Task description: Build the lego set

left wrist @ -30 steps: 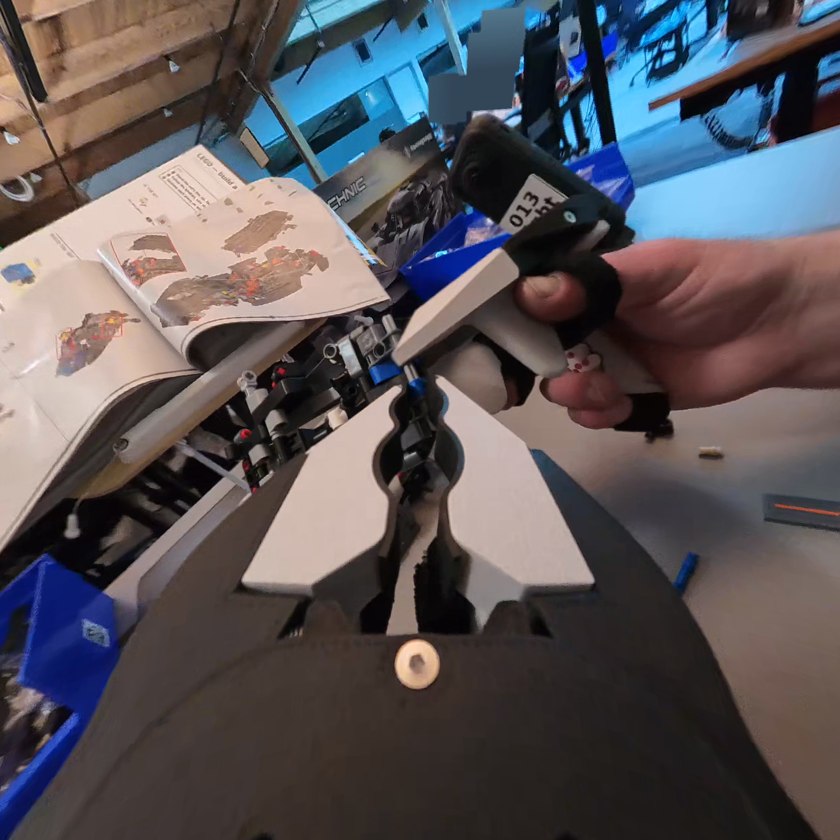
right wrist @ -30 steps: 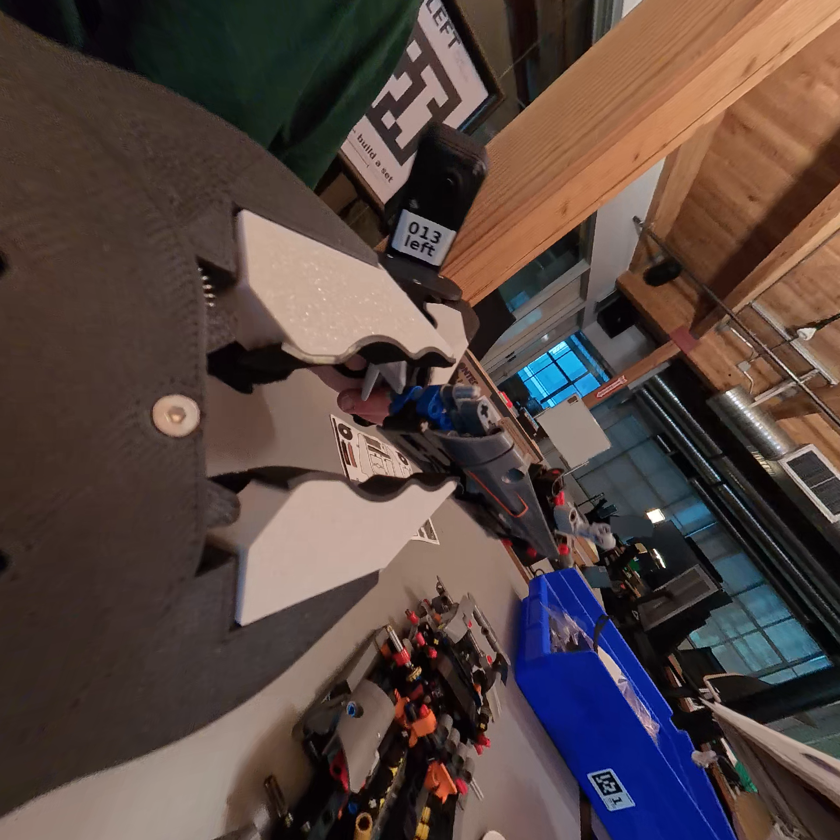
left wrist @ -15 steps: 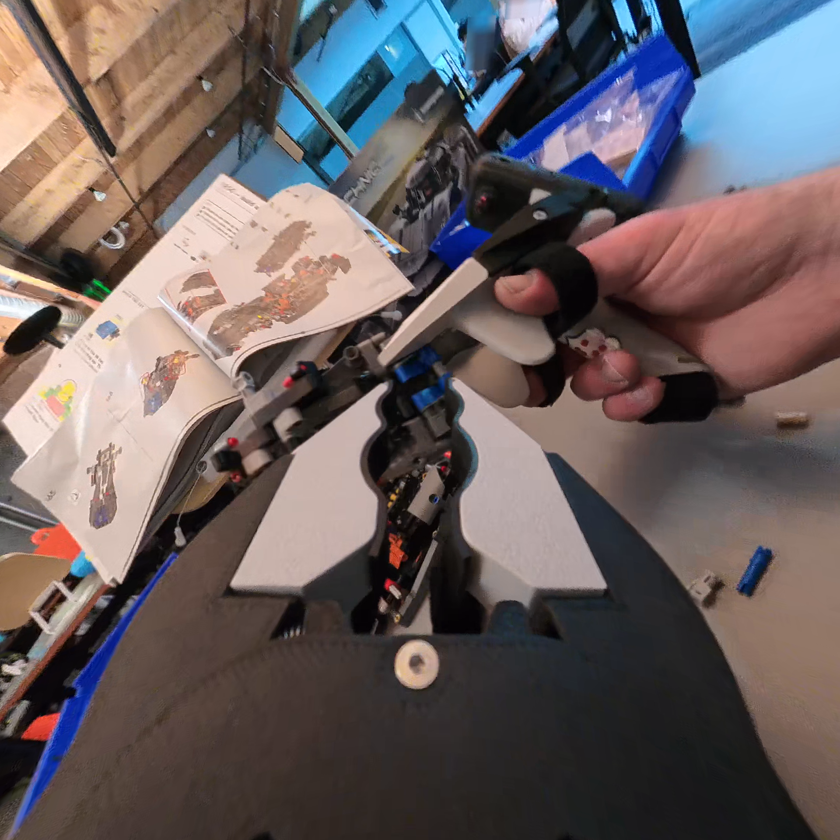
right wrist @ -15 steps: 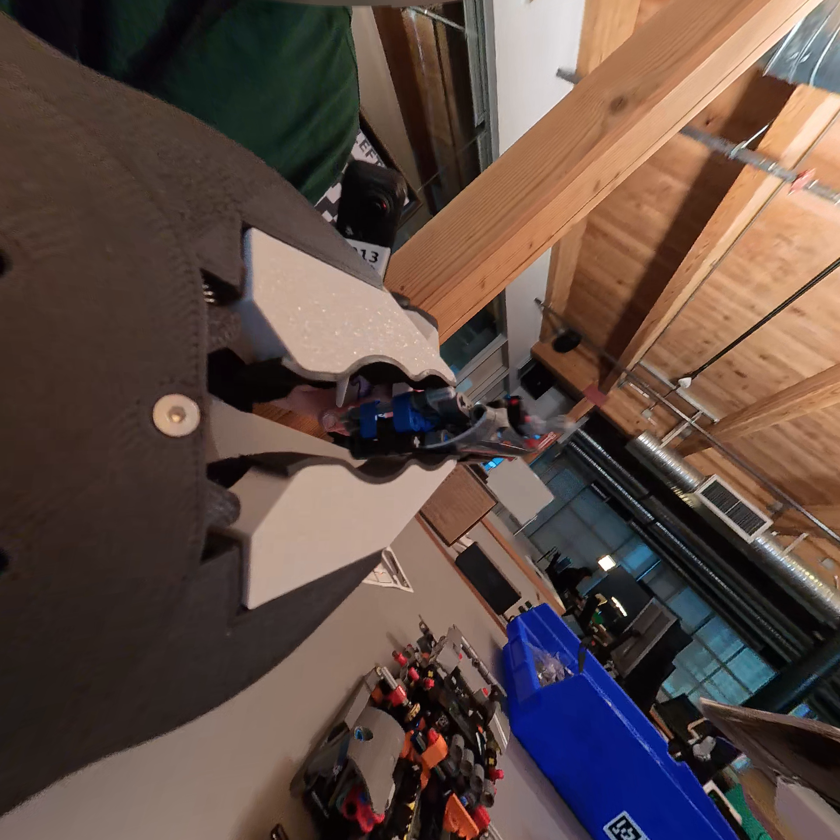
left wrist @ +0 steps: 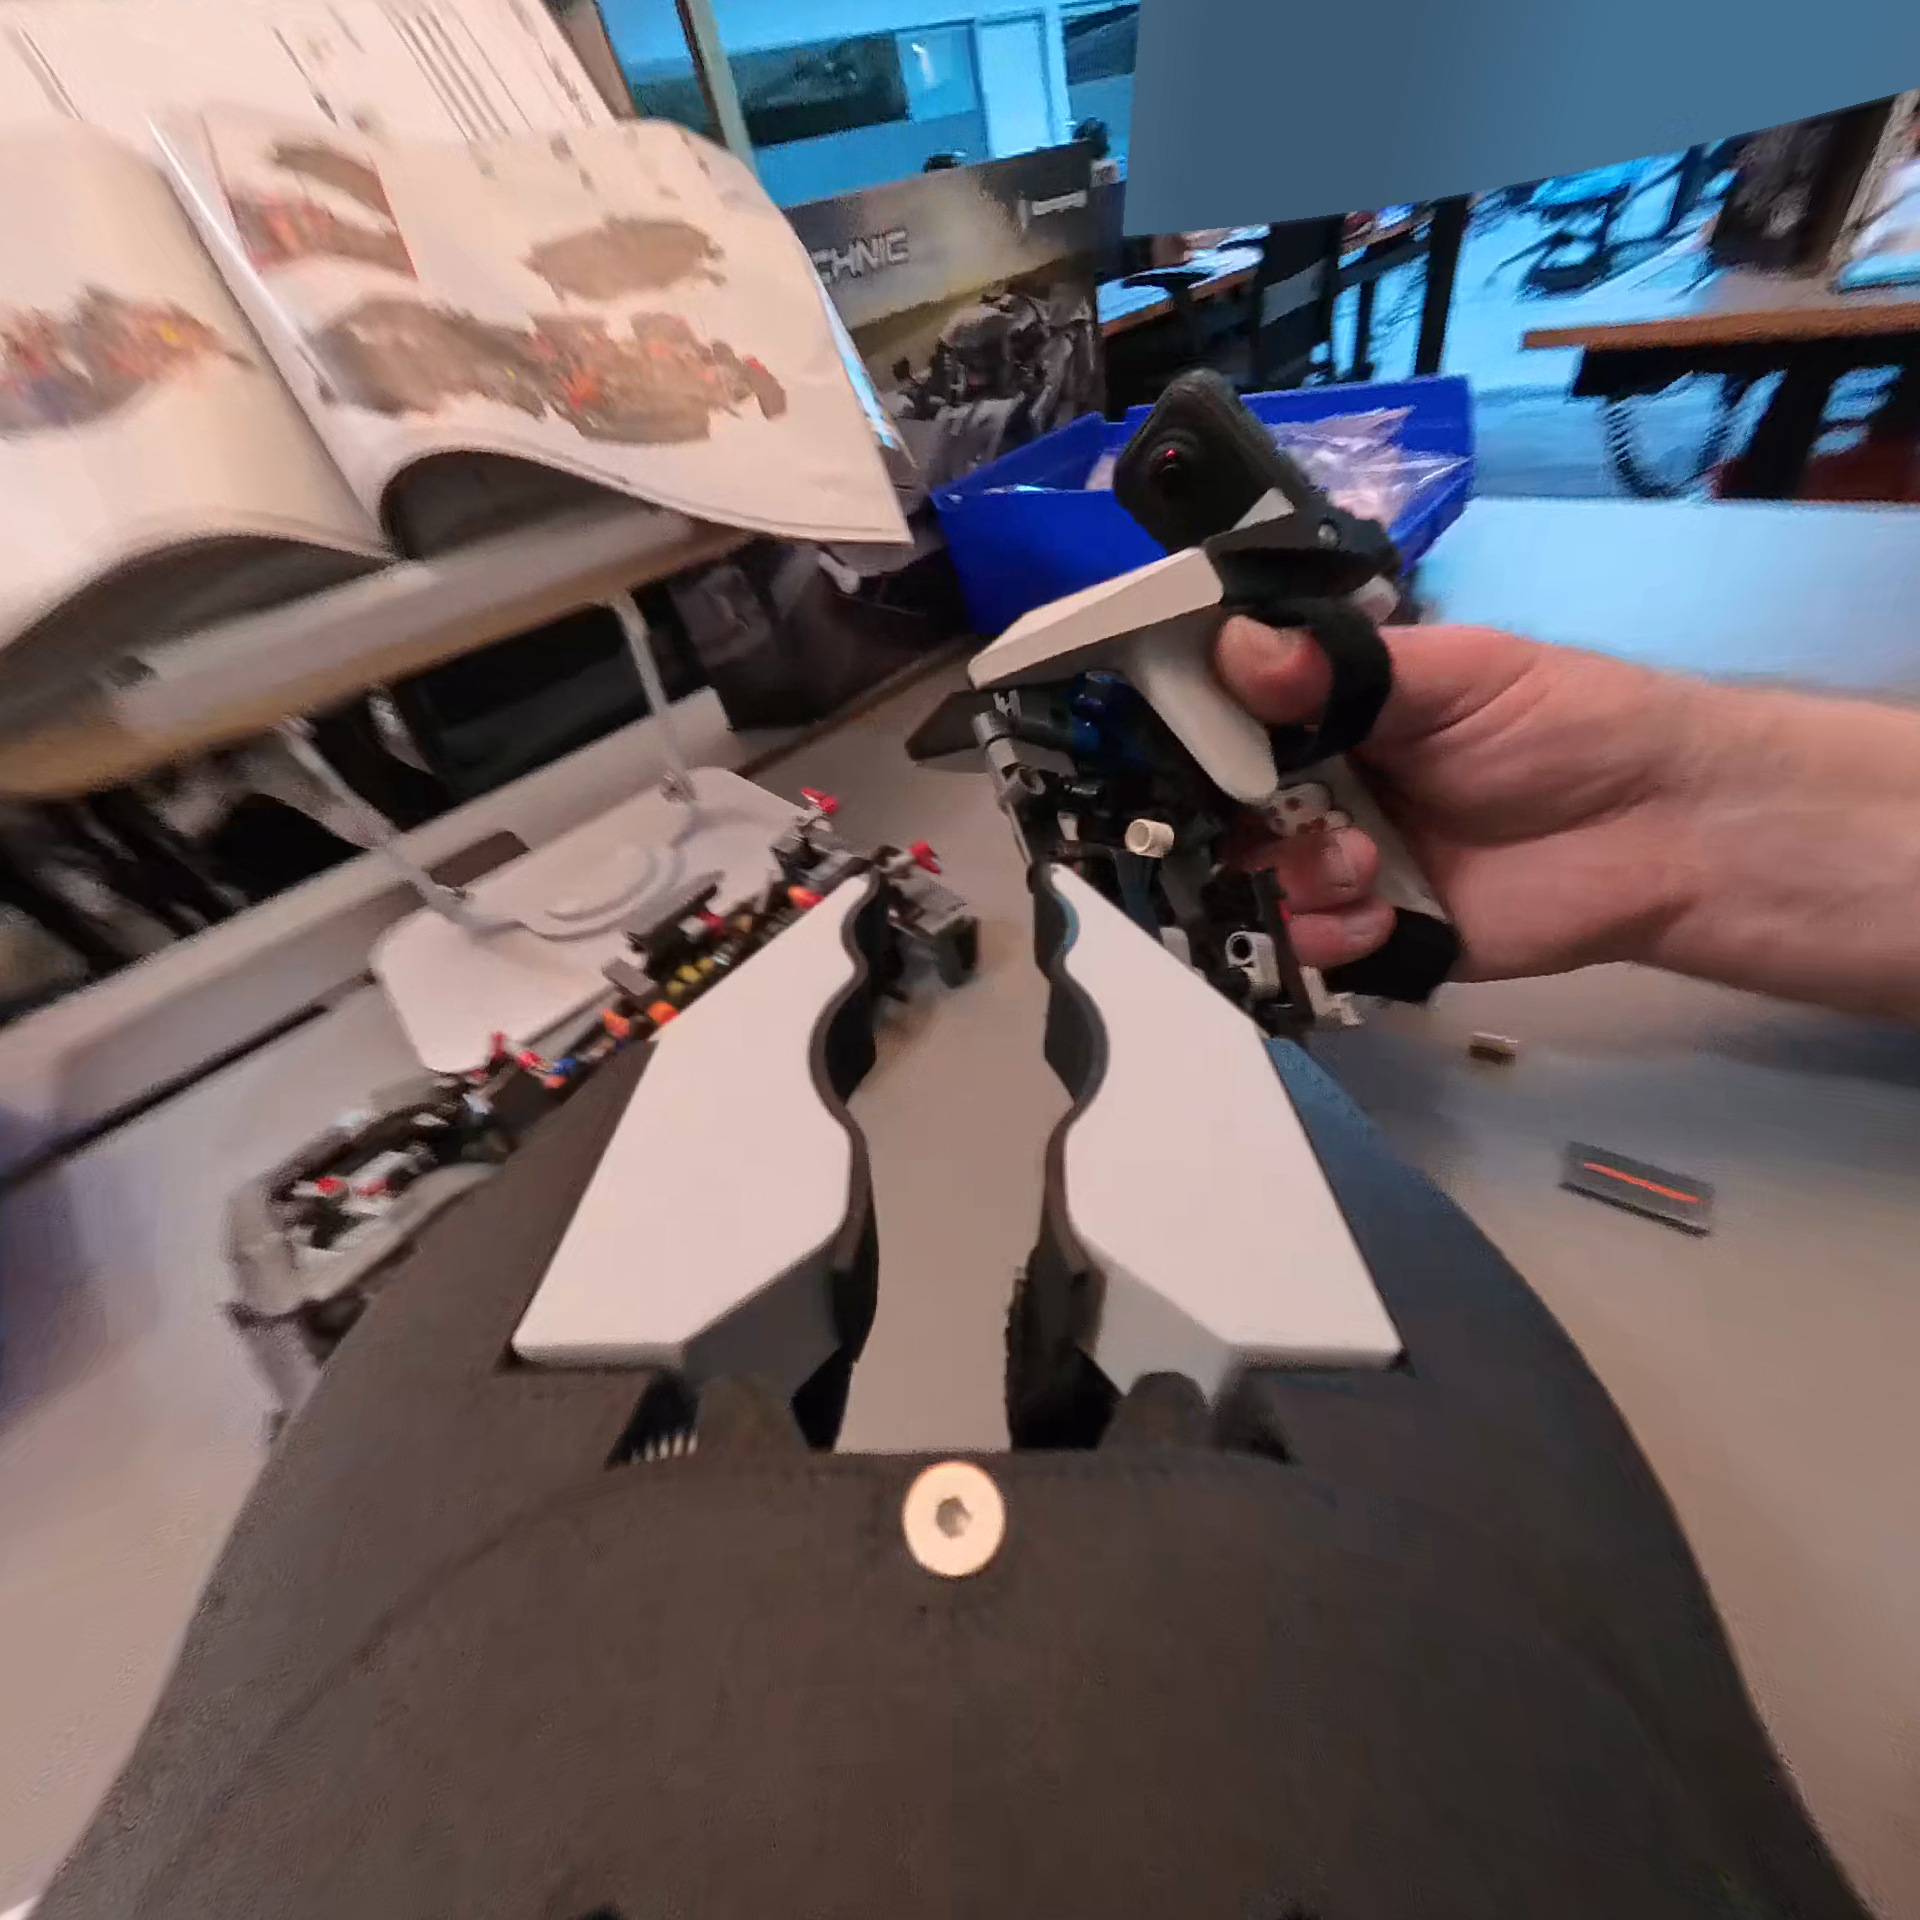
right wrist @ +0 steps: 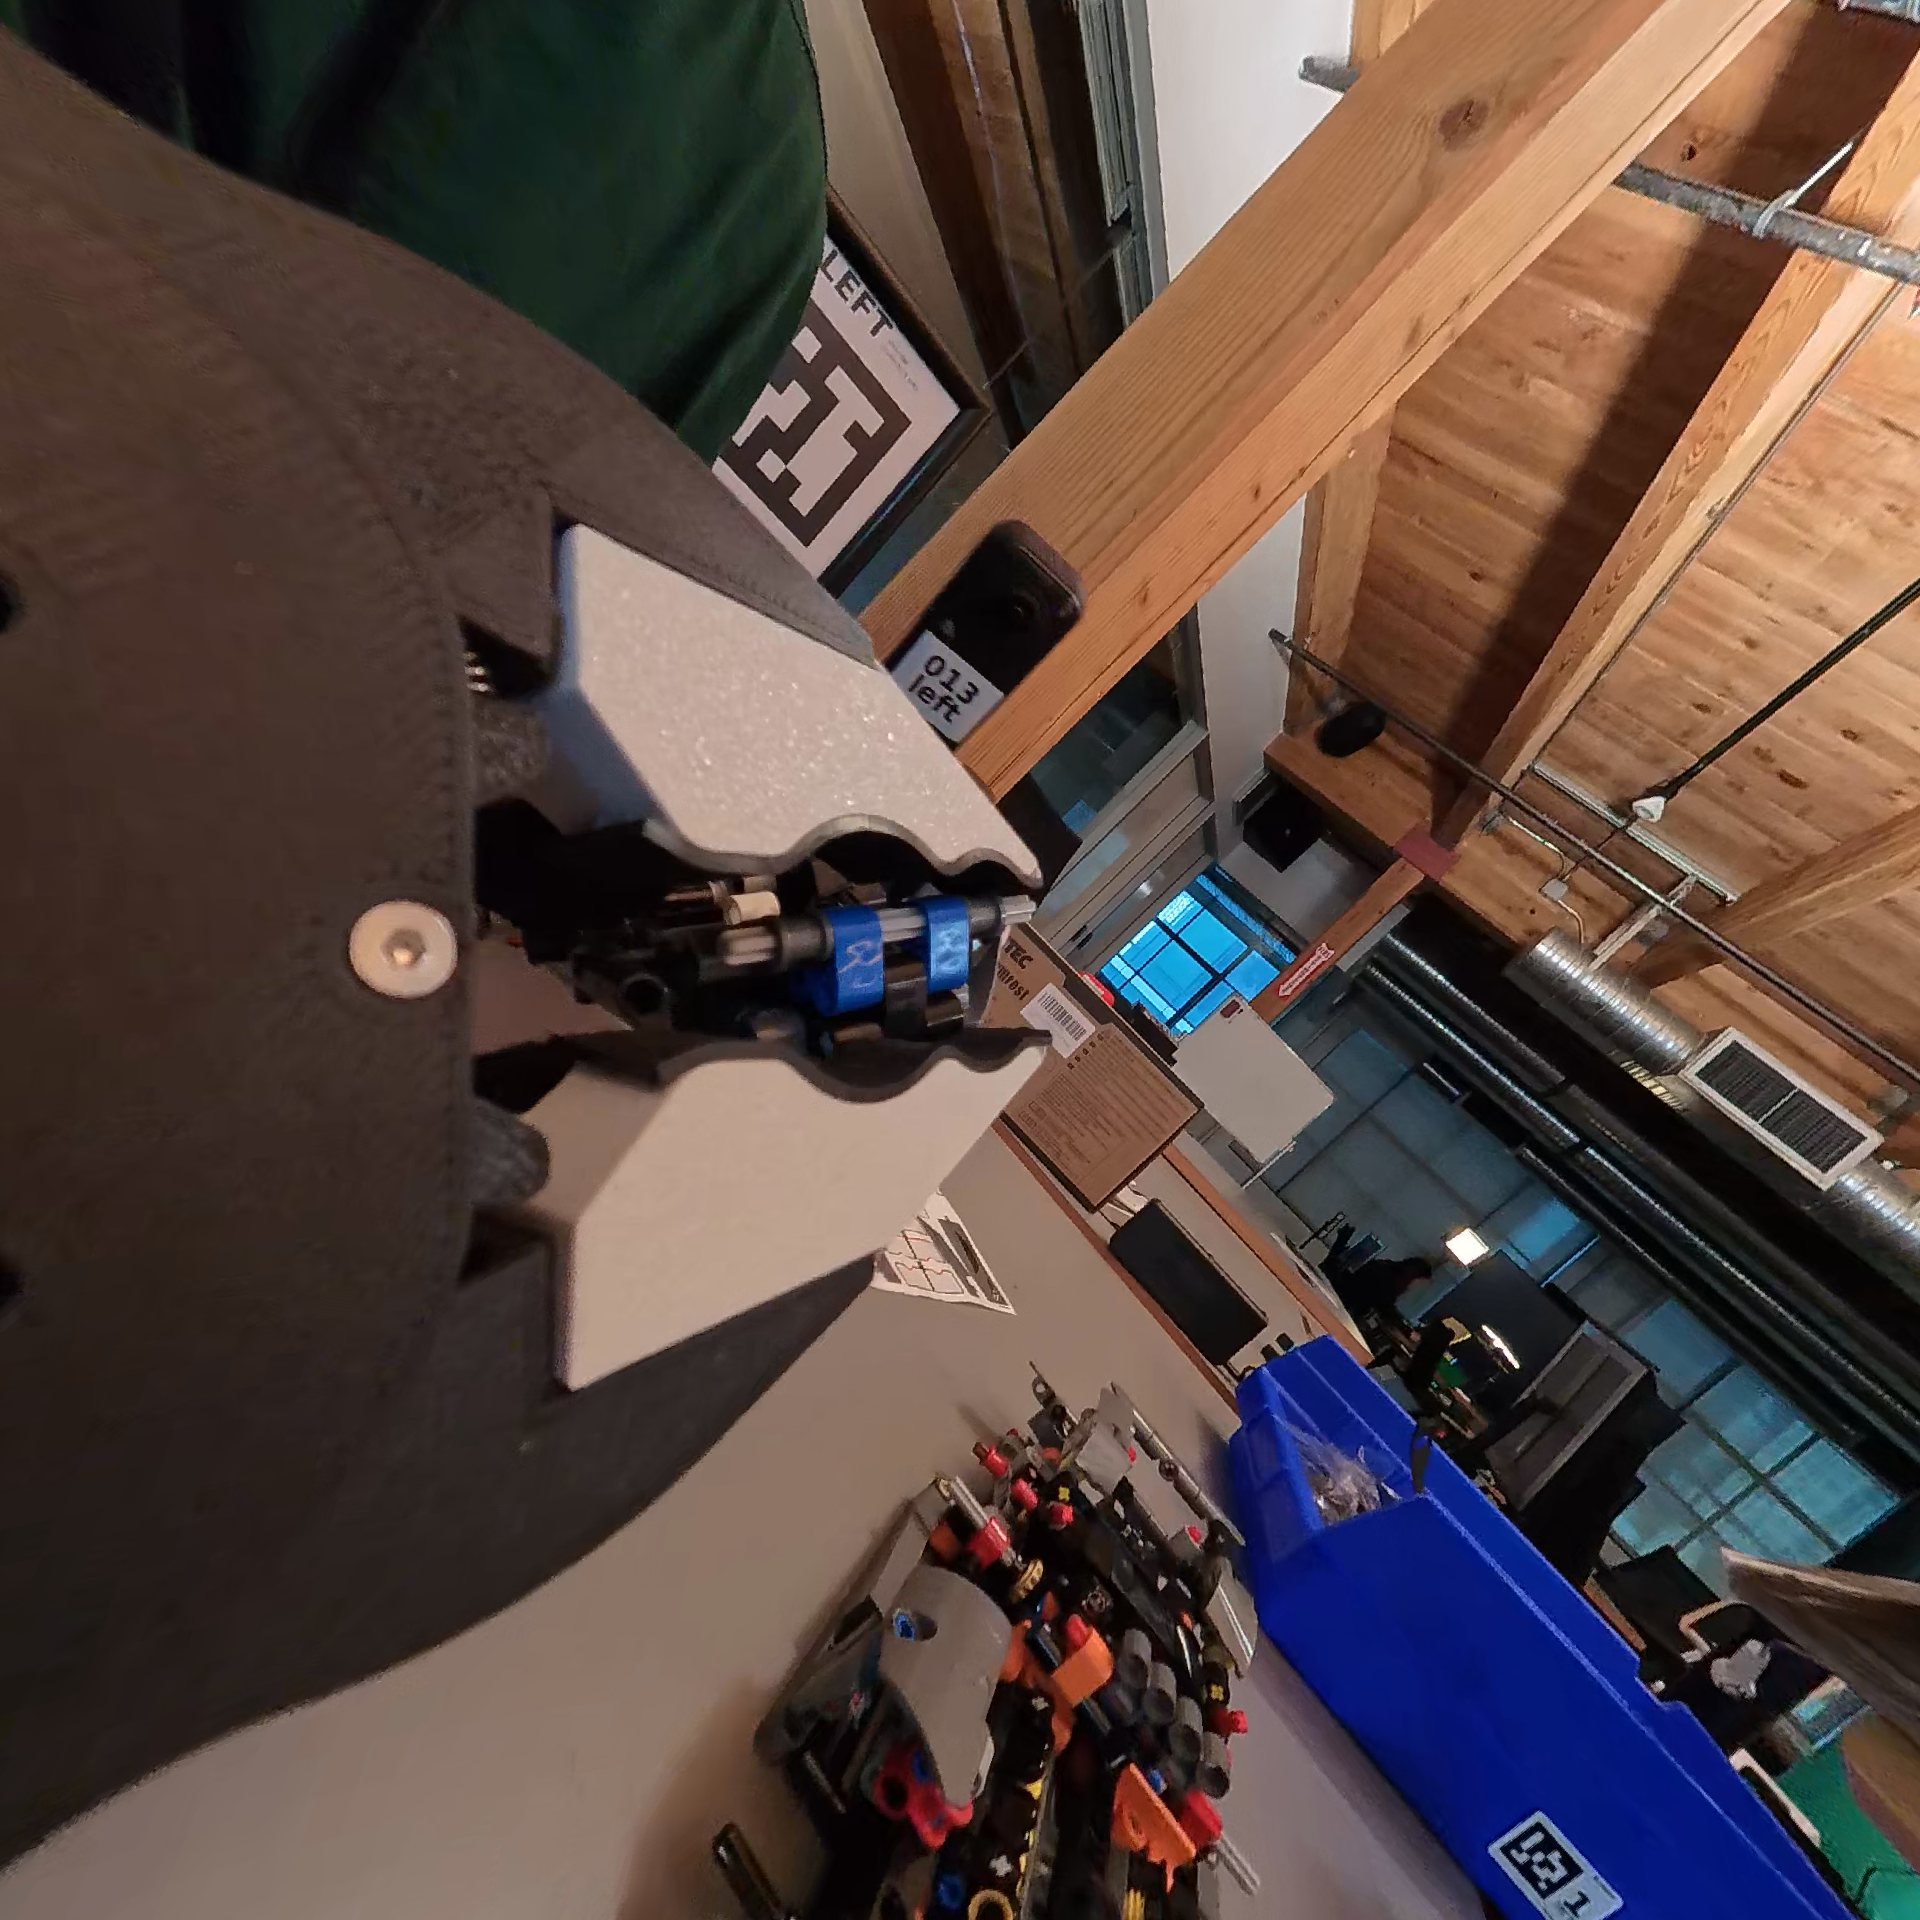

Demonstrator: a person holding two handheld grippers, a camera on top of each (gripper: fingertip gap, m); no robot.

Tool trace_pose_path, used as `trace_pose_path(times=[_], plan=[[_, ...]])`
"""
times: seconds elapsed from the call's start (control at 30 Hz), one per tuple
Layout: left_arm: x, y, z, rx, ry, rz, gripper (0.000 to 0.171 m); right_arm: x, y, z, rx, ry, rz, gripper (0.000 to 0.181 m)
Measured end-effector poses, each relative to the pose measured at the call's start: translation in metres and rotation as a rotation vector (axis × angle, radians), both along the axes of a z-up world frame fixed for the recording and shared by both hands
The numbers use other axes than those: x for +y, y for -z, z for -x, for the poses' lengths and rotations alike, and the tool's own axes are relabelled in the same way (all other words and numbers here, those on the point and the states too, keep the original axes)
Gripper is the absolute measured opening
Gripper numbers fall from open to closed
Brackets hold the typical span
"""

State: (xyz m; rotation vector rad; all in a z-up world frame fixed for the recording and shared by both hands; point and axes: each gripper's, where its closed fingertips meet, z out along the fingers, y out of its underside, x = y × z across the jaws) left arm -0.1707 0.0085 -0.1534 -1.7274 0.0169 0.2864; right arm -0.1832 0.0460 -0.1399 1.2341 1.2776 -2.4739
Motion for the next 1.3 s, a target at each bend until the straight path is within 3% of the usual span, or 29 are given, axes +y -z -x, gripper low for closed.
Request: trace_pose_path(times=[0.17, 0.27, 0.4, 0.57, 0.73, 0.9, 1.3], plan=[[-0.004, 0.005, -0.008, -0.327, 0.209, 0.007, 0.052, -0.001, 0.003, 0.001, -0.011, 0.002, -0.024, 0.022], [0.001, 0.016, -0.024, -0.404, 0.308, 0.055, 0.054, -0.005, 0.004, 0.001, -0.01, 0.003, -0.069, 0.022], [0.013, 0.04, -0.033, -0.423, 0.331, 0.142, 0.023, -0.008, 0.005, 0.001, -0.018, -0.001, -0.074, 0.023], [0.013, 0.035, -0.03, -0.547, 0.362, 0.057, 0.019, 0.002, -0.002, 0.002, 0.004, 0.069, -0.126, 0.028], [0.009, 0.025, -0.015, -0.683, 0.341, -0.061, 0.019, 0.012, 0.002, -0.001, 0.002, 0.11, -0.301, 0.032], [0.006, 0.017, -0.008, -0.716, 0.342, -0.106, 0.019, 0.008, 0.012, -0.004, -0.034, 0.047, -0.375, 0.027], [0.008, 0.015, -0.009, -0.653, 0.308, -0.099, 0.019, 0.008, 0.011, -0.003, 0.001, 0.109, -0.453, 0.022]])
